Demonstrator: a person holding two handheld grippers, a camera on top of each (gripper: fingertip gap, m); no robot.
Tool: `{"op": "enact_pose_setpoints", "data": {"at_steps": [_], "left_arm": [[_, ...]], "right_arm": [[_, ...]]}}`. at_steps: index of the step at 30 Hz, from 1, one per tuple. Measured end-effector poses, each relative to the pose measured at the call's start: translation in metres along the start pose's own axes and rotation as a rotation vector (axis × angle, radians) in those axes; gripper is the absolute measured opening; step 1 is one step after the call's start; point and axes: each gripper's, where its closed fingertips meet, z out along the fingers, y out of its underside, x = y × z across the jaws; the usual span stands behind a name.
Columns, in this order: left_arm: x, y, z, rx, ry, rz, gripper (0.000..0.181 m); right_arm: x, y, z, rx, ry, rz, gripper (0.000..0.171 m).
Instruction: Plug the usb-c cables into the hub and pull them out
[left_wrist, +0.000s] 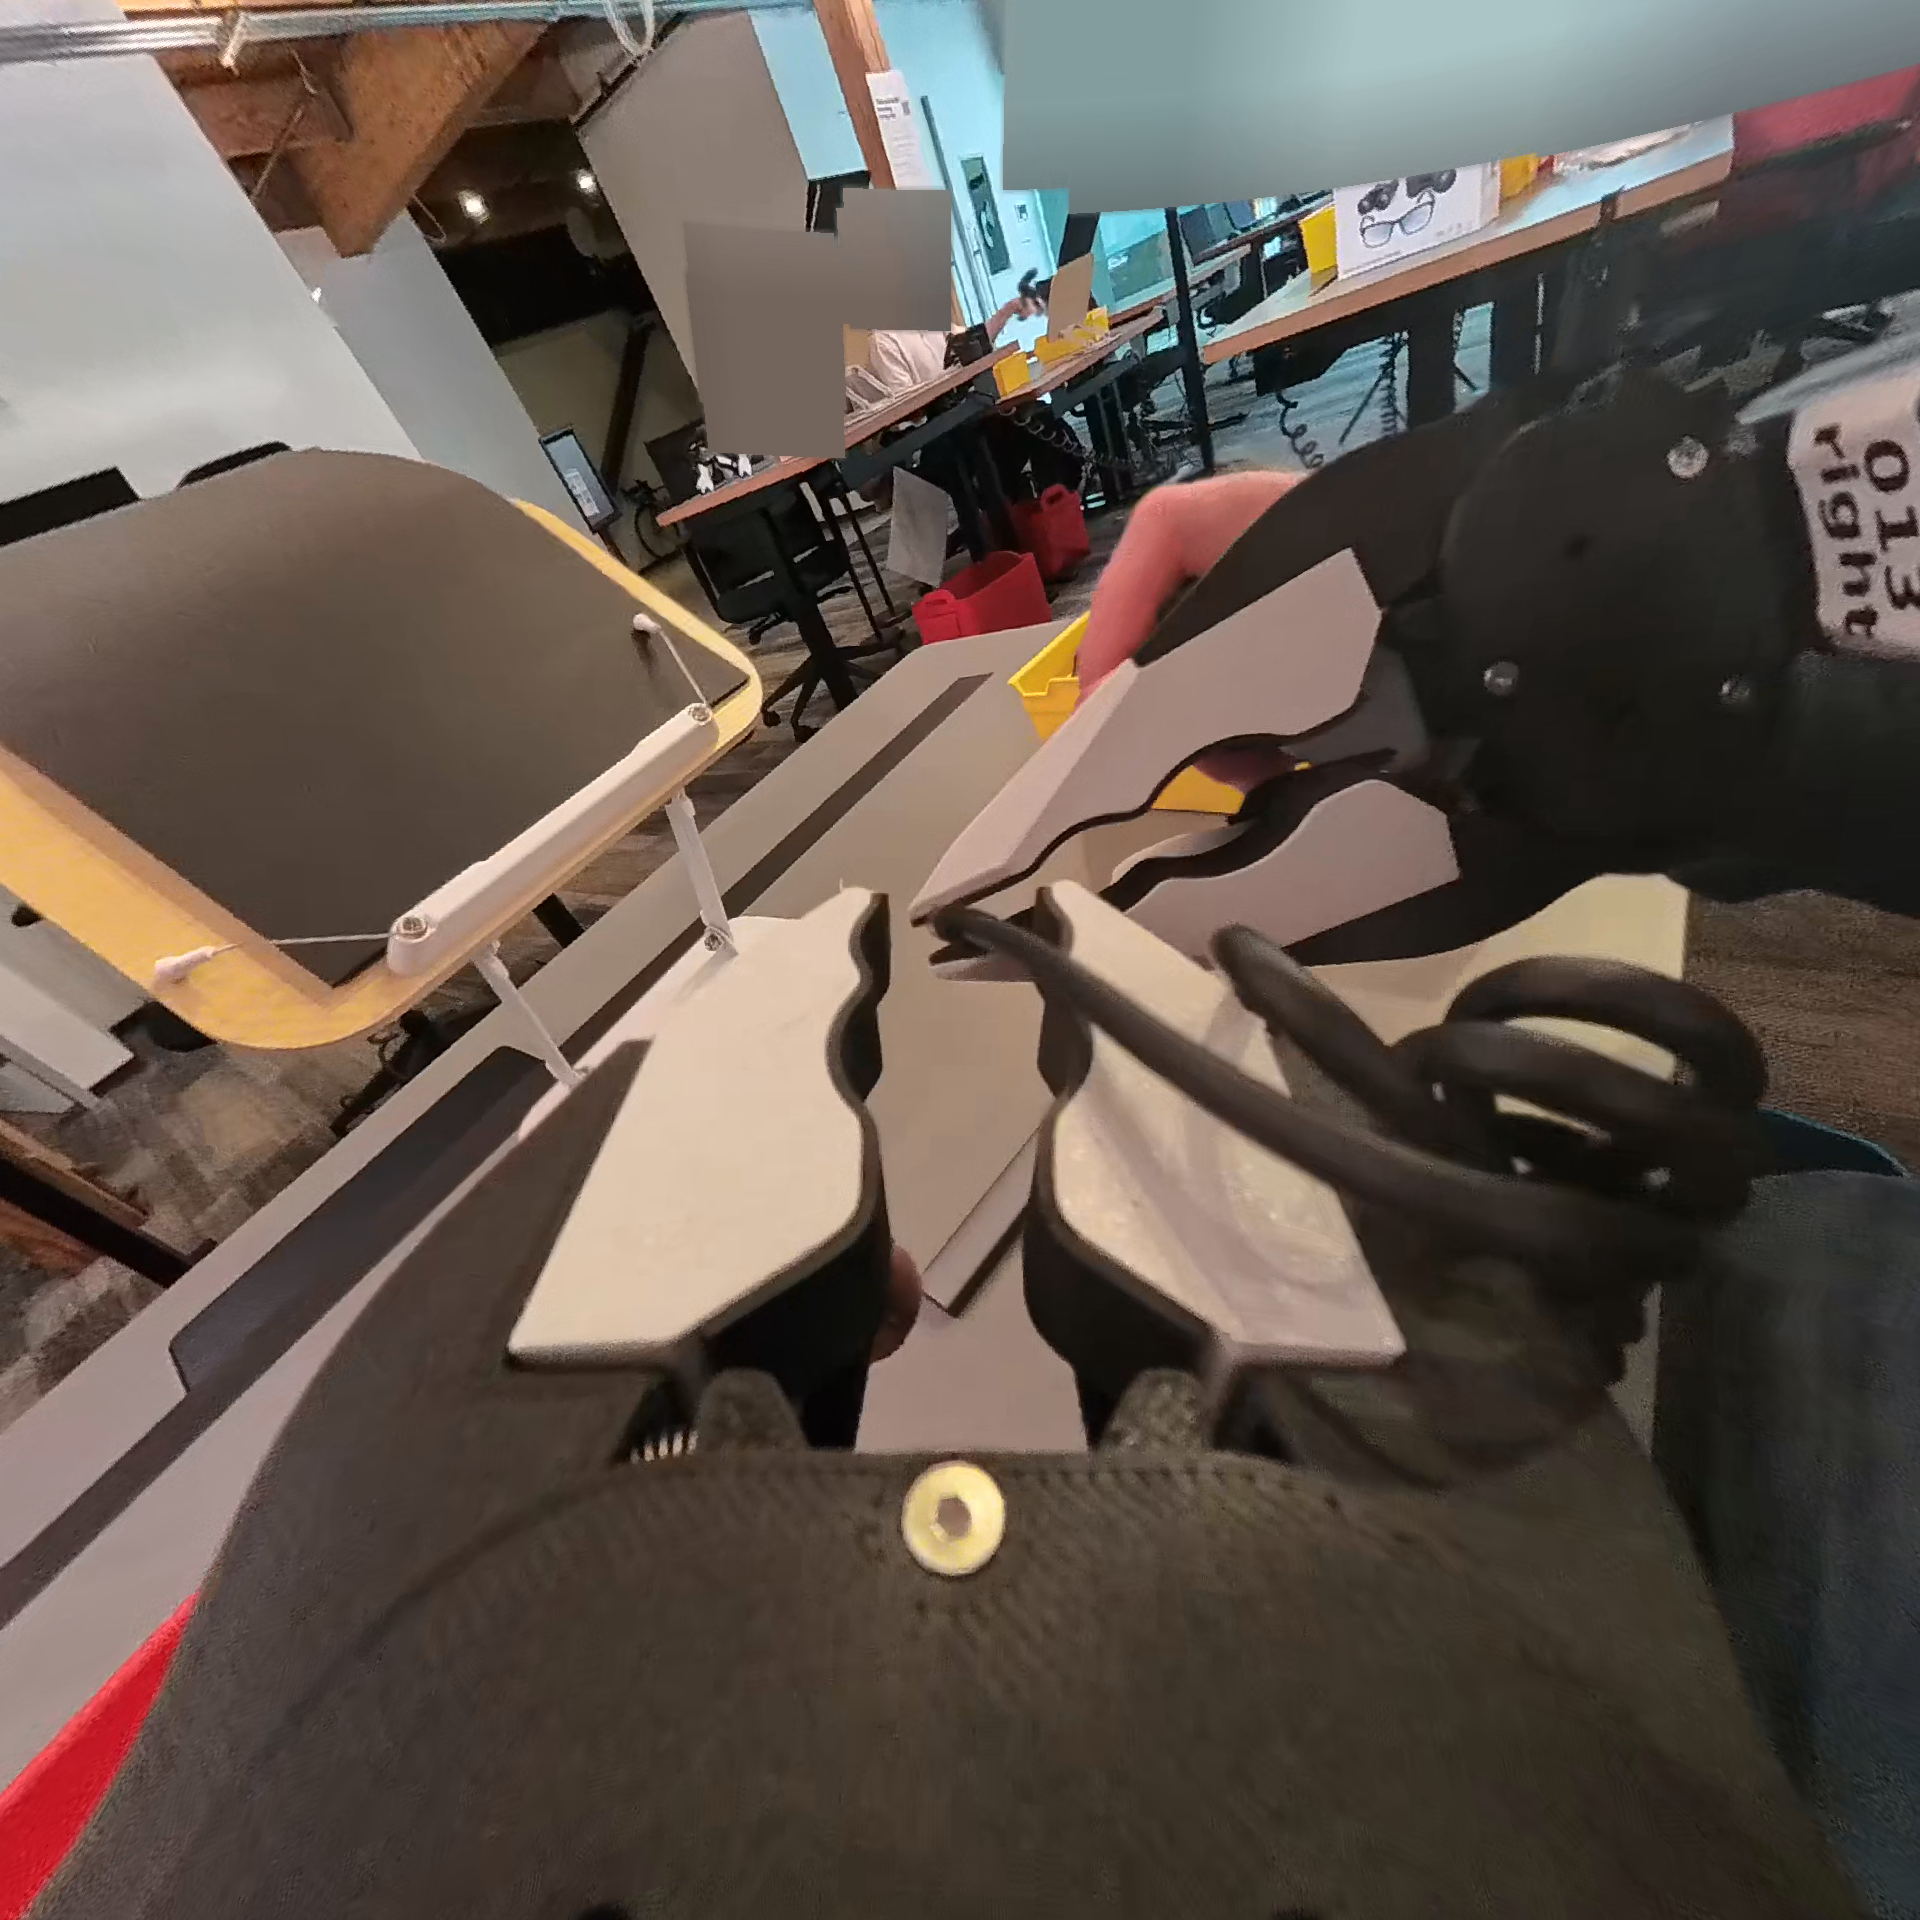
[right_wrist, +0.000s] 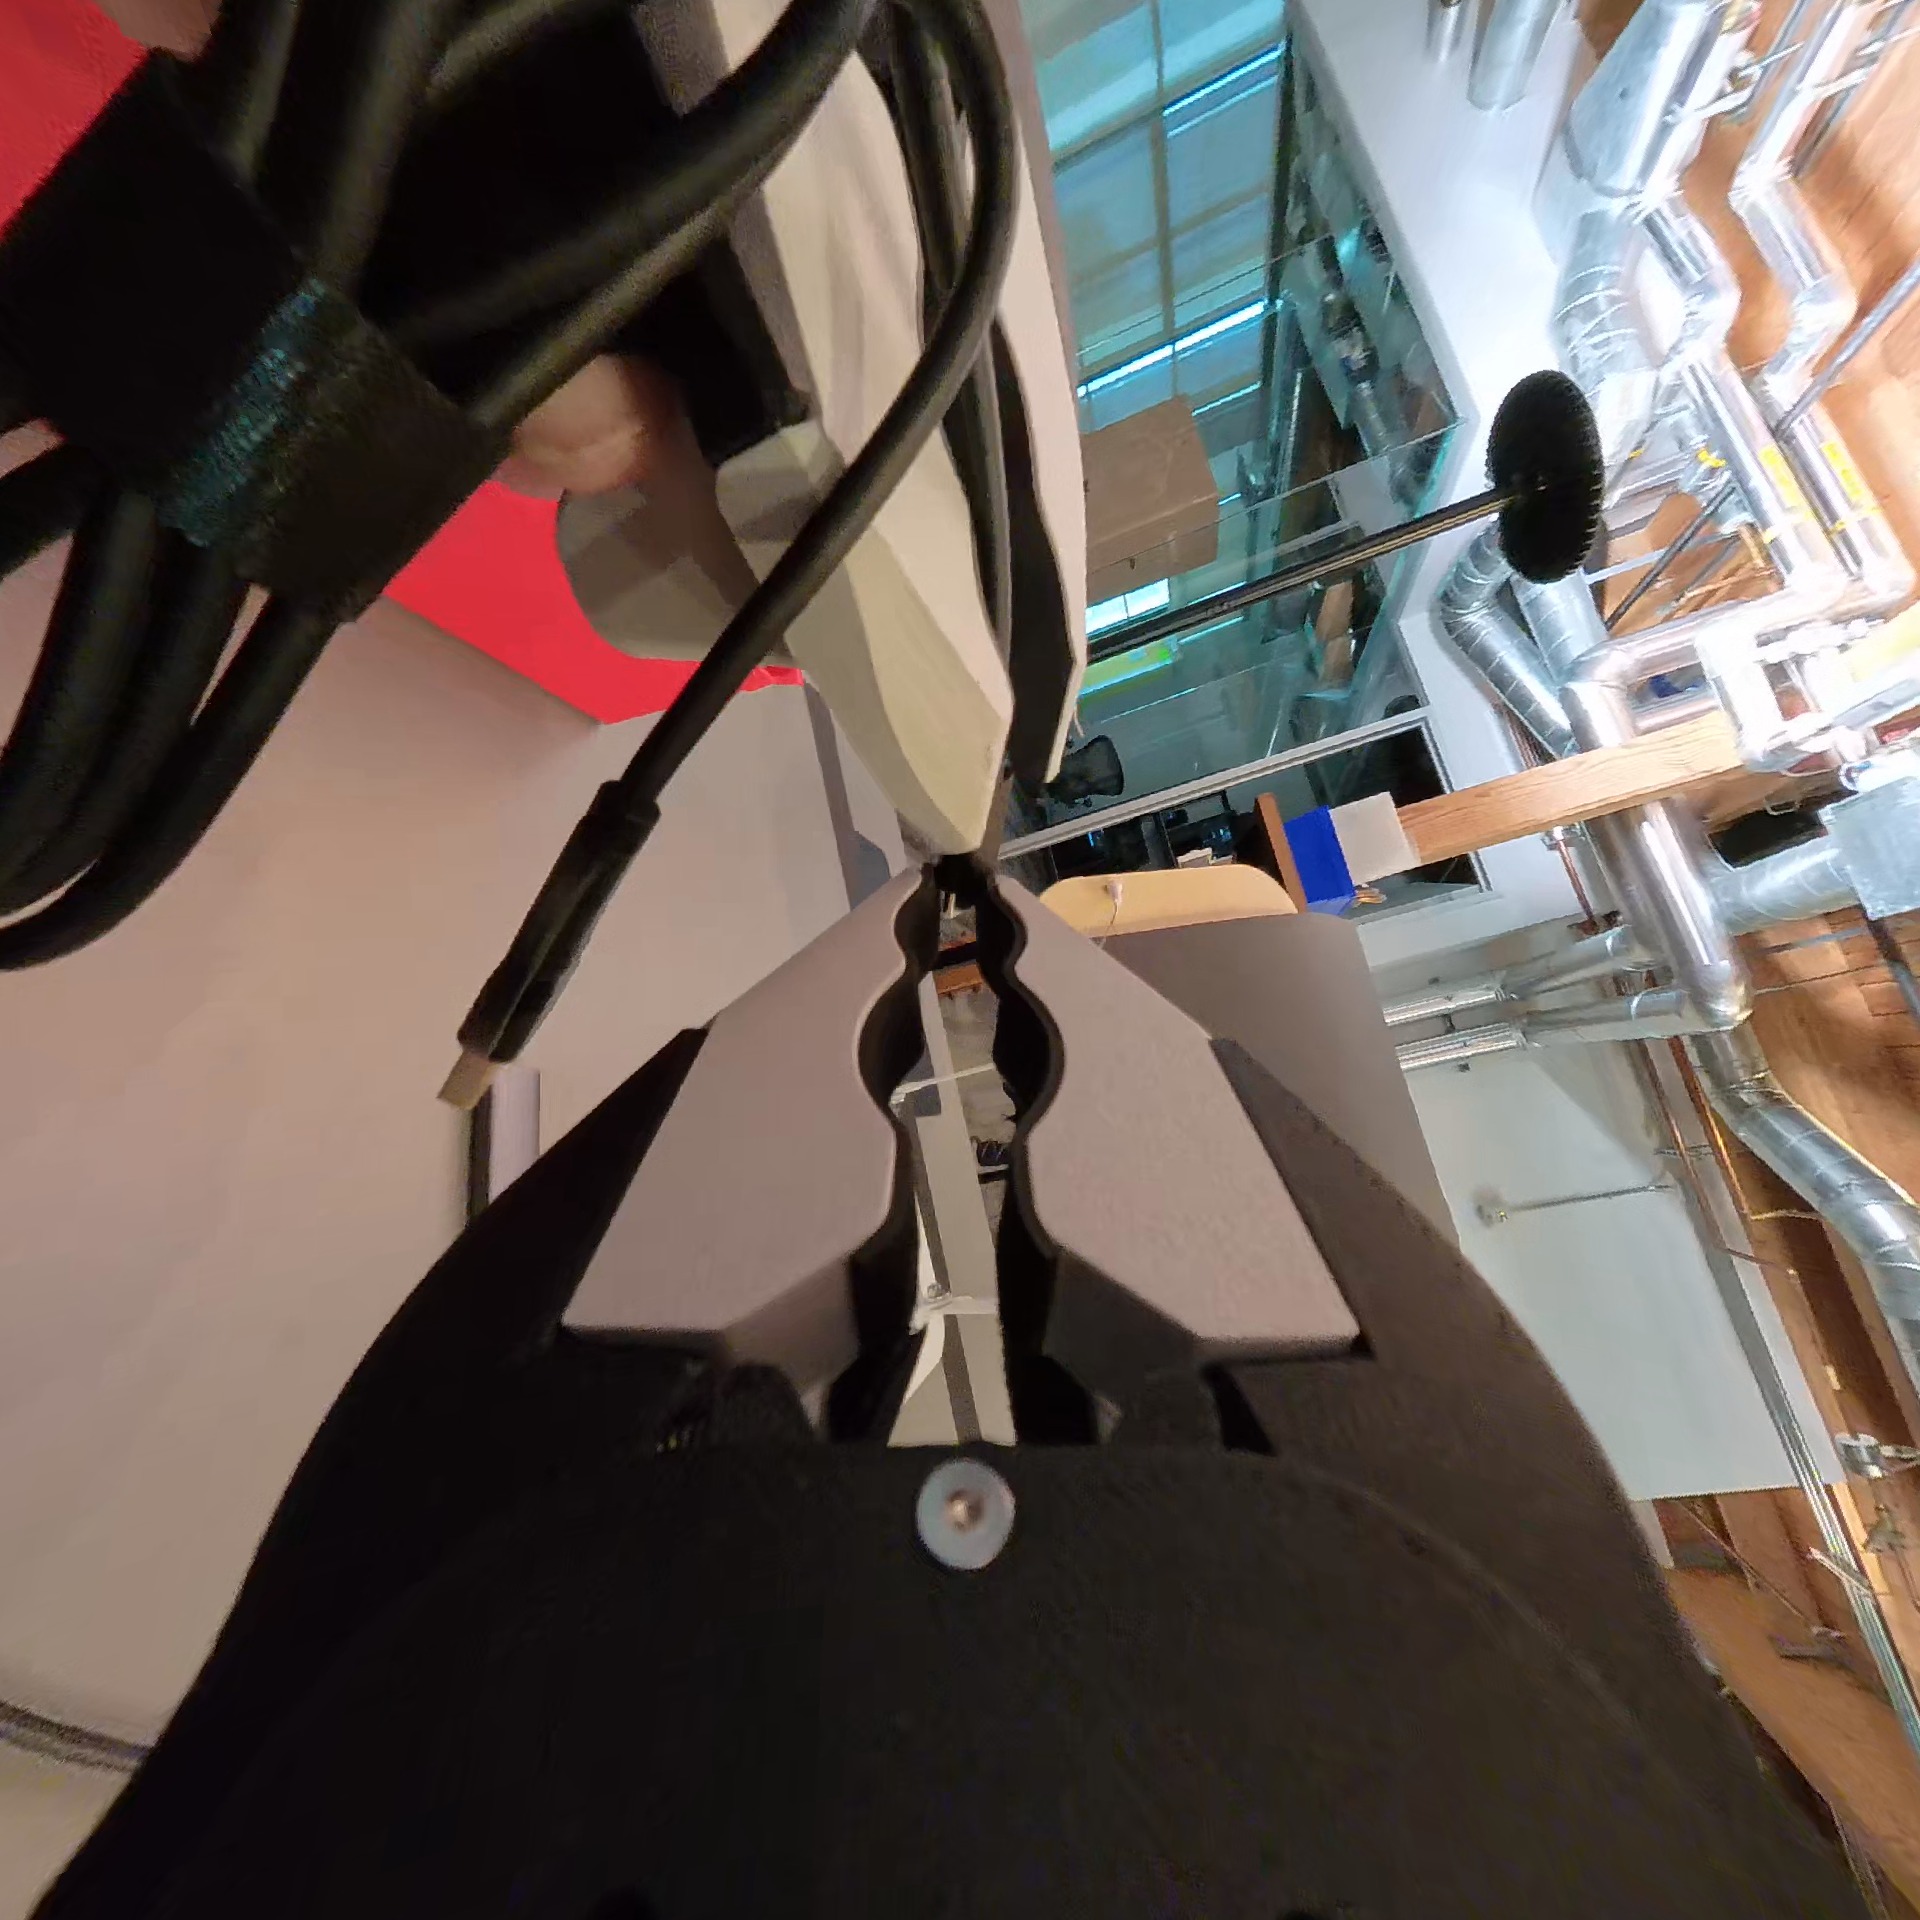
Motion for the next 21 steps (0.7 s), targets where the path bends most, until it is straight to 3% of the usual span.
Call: {"op": "enact_pose_setpoints", "data": {"at_steps": [6,11,17,21], "left_arm": [[0.007,-0.008,0.001,0.022,-0.005,0.048,0.024],[0.001,-0.004,0.003,-0.004,-0.052,0.04,0.009],[0.003,-0.001,0.003,-0.011,-0.021,0.032,0.004],[0.004,0.001,0.002,-0.027,0.001,0.046,0.014]], "right_arm": [[-0.003,0.001,0.0,-0.032,-0.03,-0.022,0.003],[0.0,0.003,-0.003,-0.05,-0.016,-0.042,0.003],[-0.004,0.003,-0.008,-0.046,-0.066,-0.029,0.002],[-0.009,0.004,-0.012,-0.064,-0.156,-0.046,0.002]]}}
